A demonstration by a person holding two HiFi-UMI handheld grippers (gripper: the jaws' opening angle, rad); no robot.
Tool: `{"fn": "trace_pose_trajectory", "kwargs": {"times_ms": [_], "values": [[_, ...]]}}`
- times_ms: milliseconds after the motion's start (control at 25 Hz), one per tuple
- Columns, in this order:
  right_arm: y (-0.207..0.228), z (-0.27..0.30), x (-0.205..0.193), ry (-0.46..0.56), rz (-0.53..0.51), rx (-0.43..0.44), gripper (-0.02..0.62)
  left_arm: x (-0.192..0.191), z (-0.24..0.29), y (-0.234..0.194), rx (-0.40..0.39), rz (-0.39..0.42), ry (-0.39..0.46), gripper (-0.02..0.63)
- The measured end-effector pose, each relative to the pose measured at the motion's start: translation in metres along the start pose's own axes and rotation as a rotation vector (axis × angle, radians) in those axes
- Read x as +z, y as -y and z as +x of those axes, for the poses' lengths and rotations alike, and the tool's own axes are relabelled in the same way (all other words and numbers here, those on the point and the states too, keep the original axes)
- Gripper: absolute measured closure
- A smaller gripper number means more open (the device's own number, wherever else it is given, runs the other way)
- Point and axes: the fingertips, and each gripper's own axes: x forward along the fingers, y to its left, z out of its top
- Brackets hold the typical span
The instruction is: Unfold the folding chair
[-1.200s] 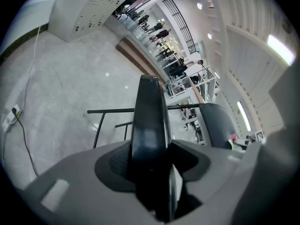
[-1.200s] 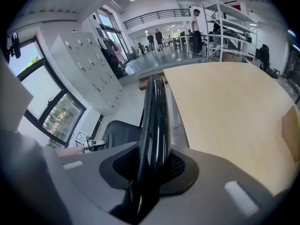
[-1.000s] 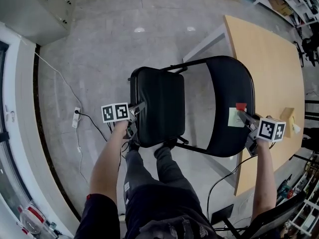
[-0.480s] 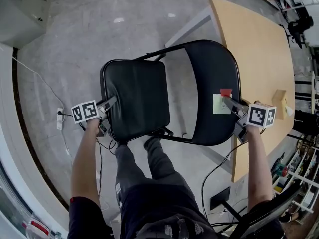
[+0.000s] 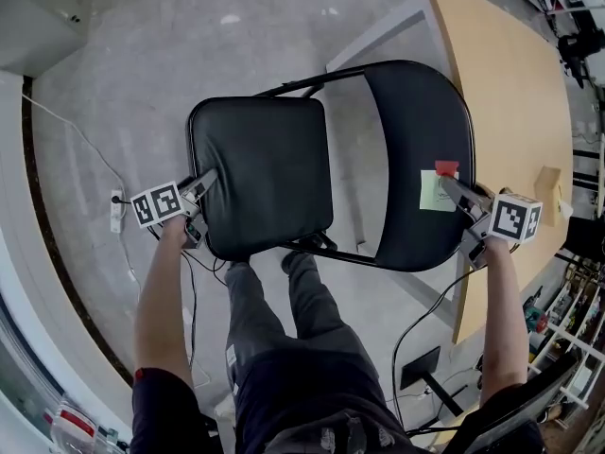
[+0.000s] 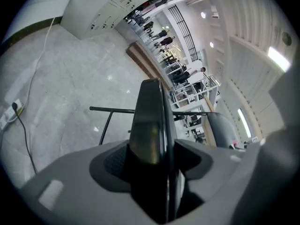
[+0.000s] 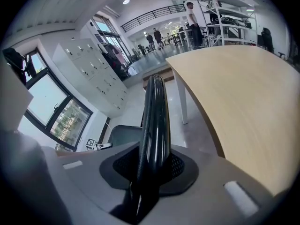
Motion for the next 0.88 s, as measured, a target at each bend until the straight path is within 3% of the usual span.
{"fn": "trace_pose_trajectory", "kwargs": {"times_ms": [200, 880], "values": [[0.007, 0.004, -0.003, 0.0, 0.022, 0.024, 0.502, -0.001, -0.001, -0.014, 0.048, 0.019, 0.056, 0.322], [0.009, 0.009, -0.009, -0.007, 0.075, 0.151, 0.529, -0.001, 0.006, -0.041, 0.016, 0.016, 0.083, 0.307]]}}
